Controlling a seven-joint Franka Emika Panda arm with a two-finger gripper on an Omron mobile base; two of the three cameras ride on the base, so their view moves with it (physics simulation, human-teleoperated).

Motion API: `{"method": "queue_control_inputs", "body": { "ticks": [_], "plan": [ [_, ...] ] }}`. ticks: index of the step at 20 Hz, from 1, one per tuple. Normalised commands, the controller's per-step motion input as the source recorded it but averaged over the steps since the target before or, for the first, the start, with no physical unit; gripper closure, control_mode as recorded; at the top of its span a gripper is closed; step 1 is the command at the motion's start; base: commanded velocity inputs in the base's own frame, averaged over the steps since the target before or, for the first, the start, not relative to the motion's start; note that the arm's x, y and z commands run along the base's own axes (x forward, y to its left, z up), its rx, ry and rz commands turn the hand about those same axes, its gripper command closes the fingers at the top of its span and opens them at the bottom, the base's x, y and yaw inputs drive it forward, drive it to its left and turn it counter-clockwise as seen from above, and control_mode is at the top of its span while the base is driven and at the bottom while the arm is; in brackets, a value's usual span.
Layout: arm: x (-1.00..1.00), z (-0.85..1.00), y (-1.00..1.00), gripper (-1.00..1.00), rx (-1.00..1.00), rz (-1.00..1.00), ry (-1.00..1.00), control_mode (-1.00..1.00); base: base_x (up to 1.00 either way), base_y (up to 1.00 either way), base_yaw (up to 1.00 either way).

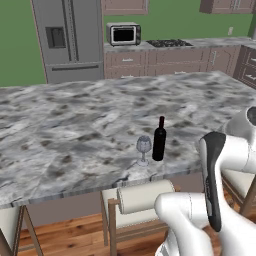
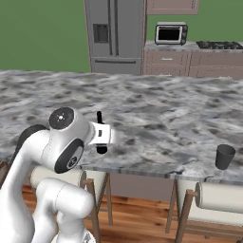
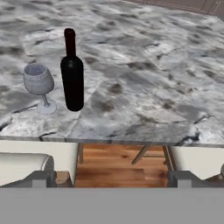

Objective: There is a wine glass and glass cup on the dining counter. Place the wine bottle next to the wine glass and the juice bottle next to the glass cup.

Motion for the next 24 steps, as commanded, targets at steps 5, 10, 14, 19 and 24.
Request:
{"method": "queue_control_inputs", "body": {
  "ticks": [5,10,14,19,24],
  "plan": [
    [-0.12,0.09,0.0,-1.0,-0.06,-0.18,0.28,-1.0,0.0,0.0,0.0],
    [-0.14,0.02,0.0,-1.0,0.0,-0.03,0.13,-1.0,0.0,0.0,0.0],
    [0.0,0.0,0.01,-1.0,0.0,0.0,0.0,-1.0,0.0,0.0,0.0],
    [0.0,0.0,0.0,-1.0,0.0,0.0,0.0,-1.0,0.0,0.0,0.0],
    [0.0,0.0,0.0,-1.0,0.0,0.0,0.0,1.0,-0.06,0.0,0.0]
  ]
}}
